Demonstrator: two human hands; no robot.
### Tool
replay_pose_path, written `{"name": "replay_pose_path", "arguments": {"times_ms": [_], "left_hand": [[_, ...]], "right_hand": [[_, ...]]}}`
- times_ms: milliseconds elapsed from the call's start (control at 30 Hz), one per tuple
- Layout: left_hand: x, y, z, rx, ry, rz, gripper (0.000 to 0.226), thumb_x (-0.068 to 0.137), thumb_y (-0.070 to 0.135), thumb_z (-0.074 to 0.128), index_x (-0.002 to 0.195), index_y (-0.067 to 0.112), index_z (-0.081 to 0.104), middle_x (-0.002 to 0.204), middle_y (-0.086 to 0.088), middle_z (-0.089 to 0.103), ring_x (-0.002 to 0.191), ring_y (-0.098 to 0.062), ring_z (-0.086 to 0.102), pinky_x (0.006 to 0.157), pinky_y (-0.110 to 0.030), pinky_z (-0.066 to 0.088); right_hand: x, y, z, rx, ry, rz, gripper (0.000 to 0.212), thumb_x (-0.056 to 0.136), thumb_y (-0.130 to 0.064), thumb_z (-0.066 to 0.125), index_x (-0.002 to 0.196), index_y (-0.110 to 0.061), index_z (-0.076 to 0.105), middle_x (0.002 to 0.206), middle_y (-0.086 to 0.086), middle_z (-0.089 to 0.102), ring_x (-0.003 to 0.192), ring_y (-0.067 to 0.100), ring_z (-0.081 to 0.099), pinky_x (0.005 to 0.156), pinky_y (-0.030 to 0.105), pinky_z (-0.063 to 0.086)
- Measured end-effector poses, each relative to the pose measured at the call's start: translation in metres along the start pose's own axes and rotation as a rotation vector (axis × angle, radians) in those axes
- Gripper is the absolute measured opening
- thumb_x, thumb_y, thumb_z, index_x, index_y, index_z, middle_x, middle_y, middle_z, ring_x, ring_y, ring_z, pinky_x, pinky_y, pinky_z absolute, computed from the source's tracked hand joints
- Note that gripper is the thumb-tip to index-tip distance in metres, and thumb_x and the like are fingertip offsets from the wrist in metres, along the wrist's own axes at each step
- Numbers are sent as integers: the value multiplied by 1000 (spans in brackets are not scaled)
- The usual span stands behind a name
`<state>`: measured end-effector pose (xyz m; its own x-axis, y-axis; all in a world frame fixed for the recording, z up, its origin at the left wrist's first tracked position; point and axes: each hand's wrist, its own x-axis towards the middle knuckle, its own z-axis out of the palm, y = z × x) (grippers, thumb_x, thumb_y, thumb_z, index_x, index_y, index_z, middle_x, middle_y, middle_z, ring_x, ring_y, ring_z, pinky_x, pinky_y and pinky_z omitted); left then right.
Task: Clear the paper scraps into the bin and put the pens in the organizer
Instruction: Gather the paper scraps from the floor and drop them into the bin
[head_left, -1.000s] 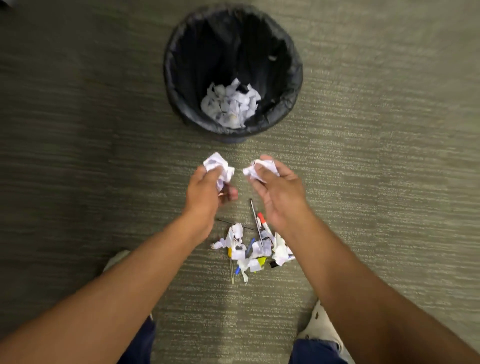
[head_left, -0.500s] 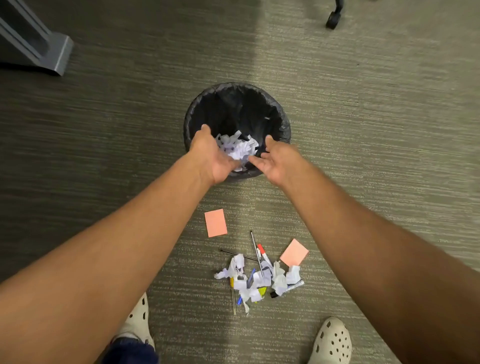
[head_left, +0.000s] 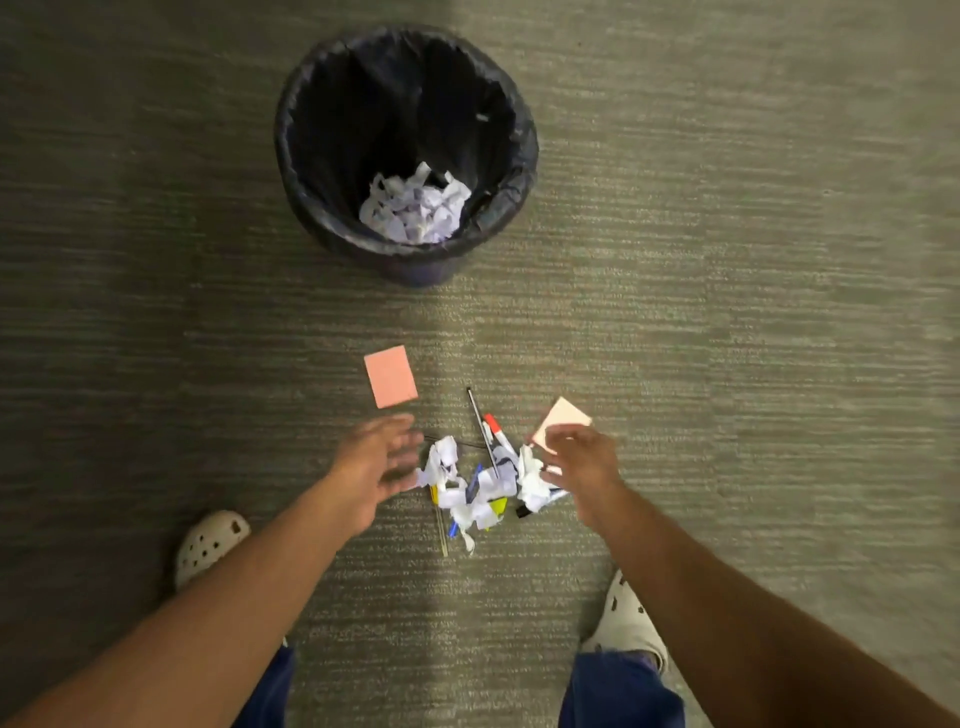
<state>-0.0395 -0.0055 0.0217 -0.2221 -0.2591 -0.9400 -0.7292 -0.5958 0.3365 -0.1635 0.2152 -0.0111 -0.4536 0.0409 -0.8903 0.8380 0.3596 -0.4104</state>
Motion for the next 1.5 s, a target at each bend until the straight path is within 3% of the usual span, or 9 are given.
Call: {"name": "replay_pose_path", "arguments": {"times_ms": [100, 333, 500, 667, 867, 1133, 1300, 1367, 1500], "left_hand": [[29, -53, 7, 150, 38, -13, 11, 99, 21, 72, 109, 26, 73, 128, -4, 71, 104, -20, 66, 77, -38, 59], [101, -129, 23, 924, 29, 316, 84, 84, 28, 88, 157, 30, 47, 171, -13, 30, 152, -33, 42, 116, -40, 42], [147, -160, 26, 1223, -36, 497, 103, 86, 44, 84, 166, 46, 18, 178, -7, -10, 158, -44, 28, 119, -53, 44], [172, -175, 40, 1530, -10, 570, 100, 91, 60, 70, 166, 45, 7, 177, -10, -4, 156, -51, 22, 125, -60, 33], [177, -160, 46, 1551, 63, 613, 59, 103, 19, 63, 159, 27, 44, 171, -6, 22, 141, -38, 40, 121, -47, 42], [184, -131, 46, 1413, 134, 534, 29, 101, 5, 58, 124, -3, 73, 127, -20, 67, 108, -36, 70, 95, -42, 56], [155, -125, 39, 829, 270, 298, 23, 91, 16, 79, 111, 4, 81, 89, -11, 76, 63, -12, 61, 52, -23, 41], [135, -118, 37, 598, 298, 220, 32, 88, 22, 85, 116, 7, 80, 96, -7, 81, 61, -3, 63, 42, -15, 41], [83, -87, 35, 126, 262, 167, 10, 84, 14, 88, 82, 15, 78, 84, -5, 82, 68, -17, 79, 72, -34, 69]], "right_hand": [[24, 52, -20, -515, 175, -129, 9, 89, -7, 74, 98, -10, 75, 109, 20, 75, 100, 36, 70, 83, 34, 52], [81, 114, -28, -978, 148, -281, 84, 84, -29, 82, 156, -25, 39, 156, 19, 36, 141, 39, 43, 117, 43, 39], [110, 140, -8, -1236, 64, -449, 107, 80, -48, 81, 161, -43, 11, 170, 13, 6, 153, 43, 19, 119, 57, 36], [133, 156, 4, -1346, 14, -409, 91, 92, -39, 73, 161, -44, 15, 173, 5, 1, 155, 46, 10, 119, 60, 36], [136, 146, 3, -1387, 97, -548, 53, 95, -11, 69, 144, -23, 54, 158, 9, 29, 139, 41, 31, 105, 47, 52], [147, 128, -6, -1220, 45, -531, 29, 91, -1, 69, 116, -13, 75, 135, 6, 55, 124, 32, 50, 106, 38, 48], [123, 113, -5, -524, 197, -335, 19, 86, -8, 79, 105, -9, 78, 121, 11, 74, 89, 21, 72, 65, 8, 49], [106, 103, -1, -196, 70, -148, 30, 85, -4, 82, 114, -3, 75, 122, 13, 74, 77, 16, 75, 70, 15, 59], [51, 68, 11, 365, -266, -32, 22, 90, 2, 74, 111, 6, 69, 111, 20, 71, 95, 27, 70, 86, 37, 64]]}}
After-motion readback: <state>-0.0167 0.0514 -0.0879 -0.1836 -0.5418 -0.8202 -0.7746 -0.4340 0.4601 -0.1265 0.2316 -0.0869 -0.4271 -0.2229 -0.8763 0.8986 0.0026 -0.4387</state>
